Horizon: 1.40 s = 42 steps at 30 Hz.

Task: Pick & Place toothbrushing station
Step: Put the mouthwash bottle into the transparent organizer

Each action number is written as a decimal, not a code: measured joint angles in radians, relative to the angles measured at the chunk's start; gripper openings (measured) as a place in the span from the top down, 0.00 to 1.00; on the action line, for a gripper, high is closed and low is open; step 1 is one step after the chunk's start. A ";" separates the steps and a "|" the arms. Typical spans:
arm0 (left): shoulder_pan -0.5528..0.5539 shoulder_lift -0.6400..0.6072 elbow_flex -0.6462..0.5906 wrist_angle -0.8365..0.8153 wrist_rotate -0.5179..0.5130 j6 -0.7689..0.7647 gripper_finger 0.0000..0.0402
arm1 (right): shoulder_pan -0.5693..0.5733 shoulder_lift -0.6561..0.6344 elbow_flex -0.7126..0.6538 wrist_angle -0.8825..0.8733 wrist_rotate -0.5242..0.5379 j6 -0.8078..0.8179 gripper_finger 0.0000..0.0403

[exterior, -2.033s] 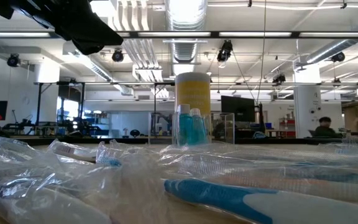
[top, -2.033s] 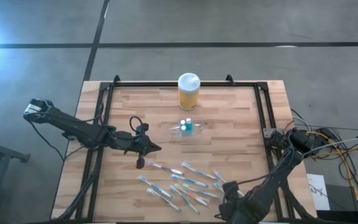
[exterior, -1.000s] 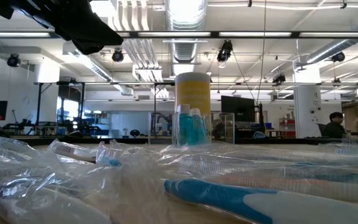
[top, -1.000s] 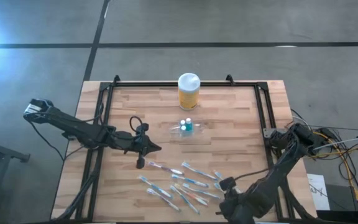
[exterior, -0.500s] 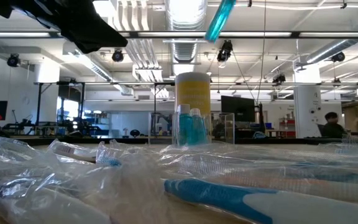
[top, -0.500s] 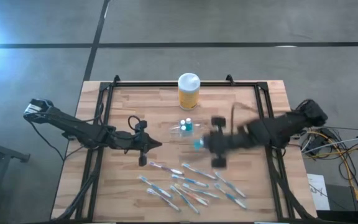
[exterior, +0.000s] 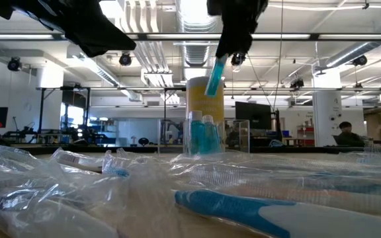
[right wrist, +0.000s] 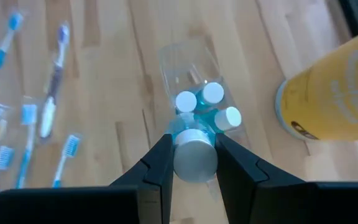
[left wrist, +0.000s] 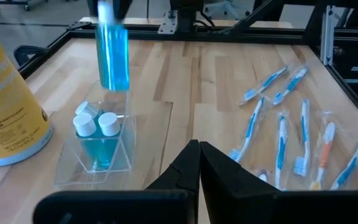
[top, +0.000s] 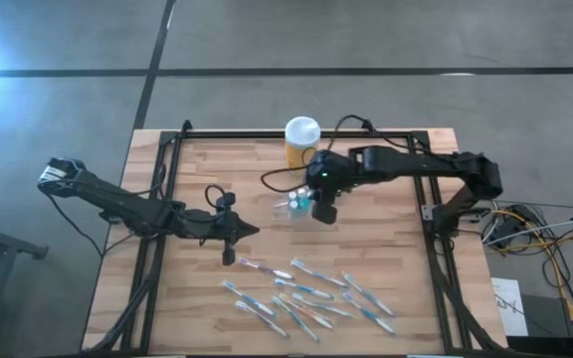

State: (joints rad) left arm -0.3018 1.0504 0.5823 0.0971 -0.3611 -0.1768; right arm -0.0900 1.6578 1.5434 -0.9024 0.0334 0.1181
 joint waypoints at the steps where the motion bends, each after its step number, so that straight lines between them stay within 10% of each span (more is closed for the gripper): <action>1: 0.001 0.000 0.000 0.000 0.000 0.000 0.97 | -0.004 0.018 0.006 0.000 -0.001 -0.006 0.79; 24: 0.000 -0.001 0.000 -0.001 0.000 0.004 0.97 | -0.045 0.351 0.434 -0.385 0.004 -0.147 0.79; 42: 0.000 -0.001 0.000 -0.001 0.001 -0.020 0.97 | -0.076 0.435 0.435 -0.380 -0.008 -0.102 0.79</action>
State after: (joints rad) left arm -0.3016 1.0492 0.5823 0.0962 -0.3603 -0.1970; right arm -0.1664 2.0926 1.9789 -1.2829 0.0257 0.0164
